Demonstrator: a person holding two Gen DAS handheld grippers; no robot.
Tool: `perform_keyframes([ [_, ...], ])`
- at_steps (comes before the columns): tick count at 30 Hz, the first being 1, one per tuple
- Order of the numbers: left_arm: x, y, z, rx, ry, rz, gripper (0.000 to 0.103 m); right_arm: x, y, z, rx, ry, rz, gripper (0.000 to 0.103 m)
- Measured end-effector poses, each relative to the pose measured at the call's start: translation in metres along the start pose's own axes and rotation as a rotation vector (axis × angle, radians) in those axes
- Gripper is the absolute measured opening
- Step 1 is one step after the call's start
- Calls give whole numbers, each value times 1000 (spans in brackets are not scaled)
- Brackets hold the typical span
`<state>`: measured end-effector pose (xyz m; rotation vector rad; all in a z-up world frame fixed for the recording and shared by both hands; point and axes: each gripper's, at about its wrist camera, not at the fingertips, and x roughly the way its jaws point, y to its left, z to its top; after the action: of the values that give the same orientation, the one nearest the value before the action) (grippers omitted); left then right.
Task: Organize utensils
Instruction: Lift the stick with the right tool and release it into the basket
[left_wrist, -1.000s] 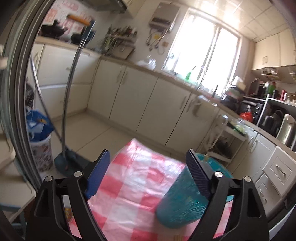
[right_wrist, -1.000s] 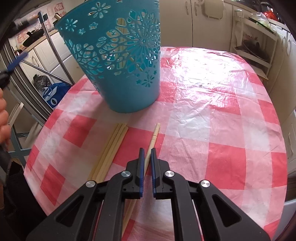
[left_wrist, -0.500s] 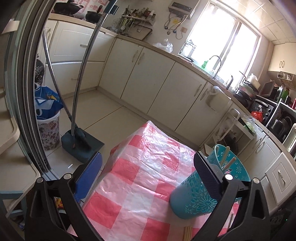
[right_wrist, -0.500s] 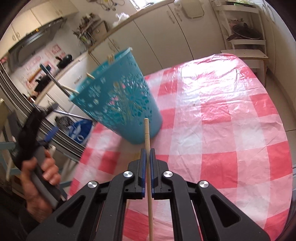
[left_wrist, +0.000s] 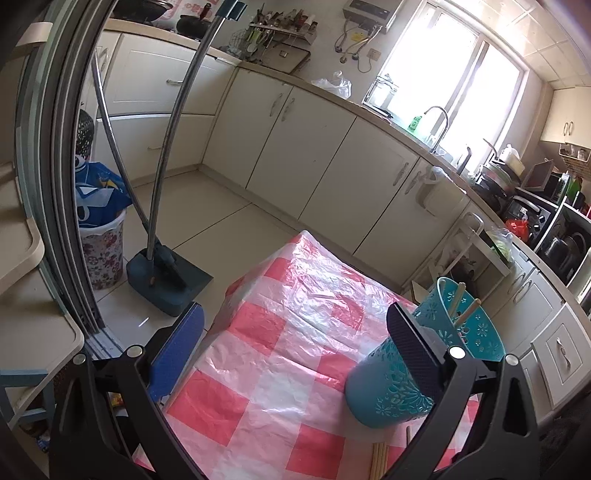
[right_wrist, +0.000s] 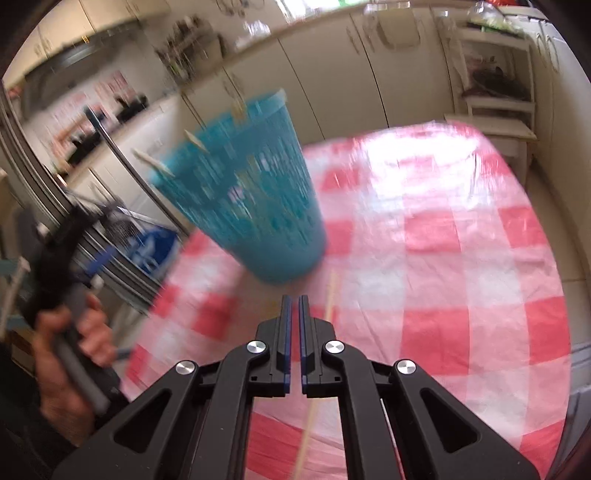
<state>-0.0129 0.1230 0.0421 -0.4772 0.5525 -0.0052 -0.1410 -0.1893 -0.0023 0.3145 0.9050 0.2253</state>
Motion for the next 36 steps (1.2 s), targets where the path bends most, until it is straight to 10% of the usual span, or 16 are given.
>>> perform_keyframes([
  [2,1,0,0,-4,6,-3,95,10,-1,-4,-5,22,-45,36],
  [6,1,0,0,0,16,-8,95,29,5,-7,-42,48,-98,36],
  [13,2,2,0,-8,26,-12,95,56,31,-25,-258,92,-299,6],
  [17,3,5,0,-13,30,-9,95,42,25,-25,-190,85,-242,6],
  [27,-1,12,1,-34,43,-25,95,-82,33,51,72,-340,88,6],
  [36,-3,17,5,-54,40,-32,95,-44,90,149,43,-615,66,6],
])
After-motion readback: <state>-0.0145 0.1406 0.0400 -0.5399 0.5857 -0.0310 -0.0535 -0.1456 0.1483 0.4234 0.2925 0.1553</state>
